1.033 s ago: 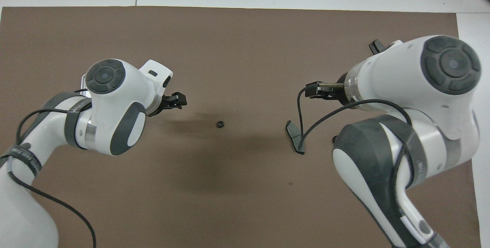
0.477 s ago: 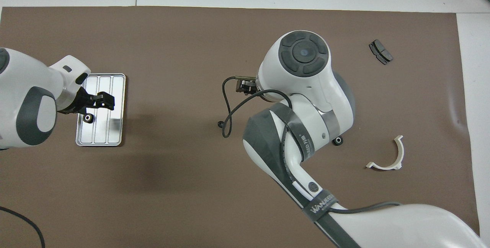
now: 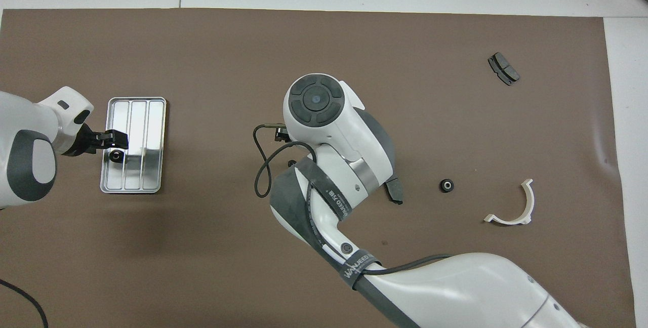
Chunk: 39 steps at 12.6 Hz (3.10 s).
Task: Place bearing gear from tray to pile
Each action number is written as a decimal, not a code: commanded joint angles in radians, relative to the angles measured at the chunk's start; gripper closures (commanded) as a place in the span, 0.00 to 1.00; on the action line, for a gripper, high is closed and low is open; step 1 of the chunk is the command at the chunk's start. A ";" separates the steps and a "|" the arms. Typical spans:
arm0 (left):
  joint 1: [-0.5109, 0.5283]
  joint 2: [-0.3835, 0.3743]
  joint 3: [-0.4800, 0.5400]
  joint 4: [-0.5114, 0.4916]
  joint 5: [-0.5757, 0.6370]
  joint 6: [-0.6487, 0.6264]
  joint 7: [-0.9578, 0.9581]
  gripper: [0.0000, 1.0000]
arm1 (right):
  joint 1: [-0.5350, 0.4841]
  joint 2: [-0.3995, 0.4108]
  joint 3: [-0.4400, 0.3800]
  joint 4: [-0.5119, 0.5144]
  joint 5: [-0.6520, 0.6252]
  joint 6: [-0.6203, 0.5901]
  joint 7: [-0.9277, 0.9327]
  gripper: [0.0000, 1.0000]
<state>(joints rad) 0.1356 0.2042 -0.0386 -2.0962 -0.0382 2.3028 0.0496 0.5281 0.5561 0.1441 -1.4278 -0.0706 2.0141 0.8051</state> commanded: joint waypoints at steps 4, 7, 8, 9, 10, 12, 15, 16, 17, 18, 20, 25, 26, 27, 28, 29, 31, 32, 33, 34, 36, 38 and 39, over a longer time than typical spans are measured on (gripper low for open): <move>0.013 0.001 -0.009 -0.056 0.001 0.083 -0.077 0.34 | 0.050 0.097 0.000 0.012 -0.014 0.141 0.042 0.03; 0.012 0.001 -0.007 -0.065 0.001 0.079 -0.076 0.40 | 0.070 0.076 0.000 -0.074 -0.017 0.169 0.045 0.14; 0.012 0.000 -0.007 -0.068 0.001 0.078 -0.074 0.42 | 0.070 0.068 0.000 -0.103 -0.017 0.191 0.045 0.16; 0.012 0.001 -0.009 -0.071 0.001 0.075 -0.074 0.43 | 0.072 0.055 0.000 -0.135 -0.017 0.210 0.045 0.20; 0.010 0.000 -0.007 -0.076 0.001 0.073 -0.074 0.45 | 0.075 0.051 0.000 -0.146 -0.017 0.209 0.045 0.24; 0.010 0.000 -0.007 -0.085 0.001 0.072 -0.074 0.49 | 0.075 0.051 0.000 -0.146 -0.023 0.215 0.048 0.31; 0.006 -0.002 -0.007 -0.090 0.003 0.072 -0.074 0.57 | 0.073 0.053 0.000 -0.146 -0.048 0.232 0.049 0.37; 0.004 -0.002 -0.007 -0.090 0.003 0.070 -0.074 0.63 | 0.075 0.051 0.000 -0.146 -0.048 0.229 0.052 0.42; 0.002 -0.002 -0.007 -0.088 0.003 0.067 -0.074 0.69 | 0.075 0.051 0.000 -0.148 -0.052 0.221 0.052 0.49; -0.001 0.000 -0.007 -0.085 0.003 0.064 -0.074 0.76 | 0.075 0.051 -0.001 -0.146 -0.054 0.216 0.052 0.60; -0.004 -0.002 -0.007 -0.076 0.006 0.049 -0.076 0.86 | 0.075 0.048 0.000 -0.154 -0.060 0.216 0.052 0.66; -0.033 -0.009 -0.010 0.053 0.015 -0.106 -0.102 1.00 | 0.066 0.045 -0.014 -0.143 -0.093 0.215 0.077 1.00; -0.048 -0.012 -0.009 0.080 0.015 -0.133 -0.118 1.00 | 0.052 0.041 -0.015 -0.145 -0.095 0.215 0.083 1.00; -0.059 -0.012 -0.010 0.112 0.015 -0.169 -0.131 1.00 | 0.023 0.021 -0.026 -0.152 -0.097 0.218 0.075 1.00; -0.076 -0.012 -0.010 0.139 0.017 -0.201 -0.160 1.00 | -0.018 0.005 -0.025 -0.158 -0.100 0.219 0.068 1.00; -0.103 -0.012 -0.012 0.149 0.015 -0.215 -0.201 1.00 | -0.054 -0.010 -0.024 -0.167 -0.100 0.221 0.046 1.00; -0.175 -0.012 -0.012 0.150 0.017 -0.212 -0.320 1.00 | -0.141 -0.042 -0.024 -0.209 -0.100 0.230 -0.029 1.00; -0.212 -0.014 -0.012 0.150 0.015 -0.209 -0.382 1.00 | -0.187 -0.057 -0.024 -0.238 -0.100 0.244 -0.076 1.00; -0.261 -0.014 -0.012 0.148 0.017 -0.207 -0.423 1.00 | -0.239 -0.058 -0.023 -0.243 -0.098 0.267 -0.128 1.00; -0.299 -0.014 -0.012 0.148 0.017 -0.207 -0.445 1.00 | -0.278 -0.055 -0.024 -0.243 -0.095 0.284 -0.165 1.00; -0.375 -0.011 -0.012 0.145 0.015 -0.200 -0.519 1.00 | -0.345 -0.050 -0.021 -0.243 -0.086 0.299 -0.236 1.00; -0.445 0.000 -0.015 0.145 0.015 -0.168 -0.612 1.00 | -0.384 -0.048 -0.021 -0.243 -0.080 0.295 -0.250 1.00; -0.483 0.003 -0.015 0.142 0.012 -0.137 -0.650 1.00 | -0.411 -0.047 -0.021 -0.247 -0.075 0.298 -0.254 1.00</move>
<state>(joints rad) -0.2928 0.1990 -0.0679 -1.9544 -0.0365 2.1288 -0.5375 0.1564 0.5303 0.1049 -1.6389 -0.1475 2.2916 0.5674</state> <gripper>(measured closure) 0.643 0.758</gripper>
